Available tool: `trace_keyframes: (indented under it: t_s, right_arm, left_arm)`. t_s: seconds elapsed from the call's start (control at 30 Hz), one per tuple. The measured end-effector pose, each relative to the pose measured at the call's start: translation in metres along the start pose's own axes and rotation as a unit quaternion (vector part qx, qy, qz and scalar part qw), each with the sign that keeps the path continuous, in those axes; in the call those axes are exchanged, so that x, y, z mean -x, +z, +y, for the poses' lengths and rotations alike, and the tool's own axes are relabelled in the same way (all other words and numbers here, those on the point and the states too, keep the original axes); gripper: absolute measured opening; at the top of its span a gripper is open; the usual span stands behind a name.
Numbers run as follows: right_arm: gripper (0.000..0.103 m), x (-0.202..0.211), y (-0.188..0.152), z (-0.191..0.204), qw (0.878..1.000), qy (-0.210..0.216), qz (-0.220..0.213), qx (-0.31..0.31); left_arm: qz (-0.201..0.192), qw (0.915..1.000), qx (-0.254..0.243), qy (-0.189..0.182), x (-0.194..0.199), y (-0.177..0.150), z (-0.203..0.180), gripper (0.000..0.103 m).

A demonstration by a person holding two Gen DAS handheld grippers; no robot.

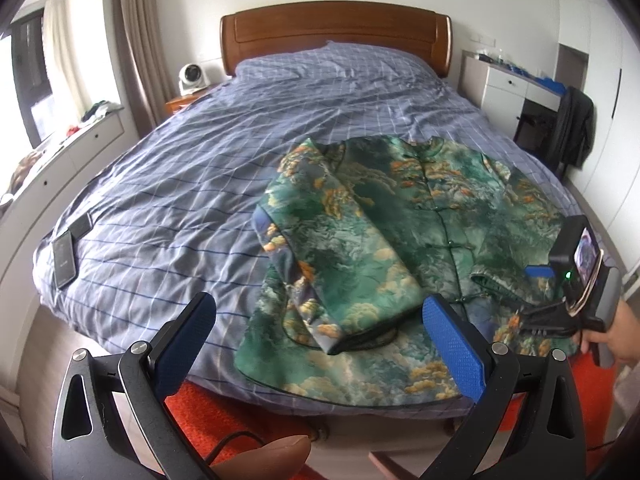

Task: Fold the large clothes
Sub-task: 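Grasp the folded-in sleeve with the right tool and lift it outward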

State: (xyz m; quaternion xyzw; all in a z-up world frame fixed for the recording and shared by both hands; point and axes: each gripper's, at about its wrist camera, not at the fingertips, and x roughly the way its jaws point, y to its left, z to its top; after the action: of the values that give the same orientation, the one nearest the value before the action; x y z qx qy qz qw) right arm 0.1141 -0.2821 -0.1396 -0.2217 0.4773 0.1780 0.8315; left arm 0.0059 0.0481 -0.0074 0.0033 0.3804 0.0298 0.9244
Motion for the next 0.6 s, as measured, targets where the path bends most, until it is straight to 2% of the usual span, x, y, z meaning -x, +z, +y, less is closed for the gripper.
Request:
trace_keyframes:
  t_s: [0.03, 0.07, 0.17, 0.3, 0.37, 0.47, 0.6]
  right_arm:
    - [0.028, 0.003, 0.000, -0.004, 1.000, 0.007, -0.006, -0.013]
    - [0.017, 0.009, -0.001, -0.008, 1.000, 0.009, -0.012, -0.028]
    - [0.014, 0.040, 0.000, -0.024, 0.997, 0.000, -0.044, -0.057]
    - [0.014, 0.114, -0.010, -0.072, 0.986, -0.043, -0.107, -0.123]
    - [0.014, 0.152, -0.024, -0.105, 0.974, -0.082, -0.136, -0.159]
    - [0.014, 0.183, -0.046, -0.151, 0.956, -0.149, -0.156, -0.199]
    - [0.014, 0.194, -0.094, -0.226, 0.925, -0.231, -0.141, -0.266]
  left_arm:
    - [0.003, 1.0000, 0.001, 0.000, -0.001, -0.001, 0.001, 0.103]
    - [0.006, 1.0000, 0.002, -0.001, -0.003, 0.000, 0.003, 0.103]
    - [0.013, 0.9999, 0.004, -0.003, -0.009, 0.001, 0.003, 0.103]
    - [0.010, 0.9998, 0.006, -0.014, -0.012, 0.004, 0.004, 0.103]
    - [0.008, 0.9999, 0.005, -0.014, -0.014, 0.006, 0.003, 0.103]
    - [0.015, 0.9995, -0.001, -0.028, -0.020, 0.007, 0.000, 0.103]
    - [0.010, 0.9991, -0.024, -0.033, -0.022, 0.010, -0.006, 0.103]
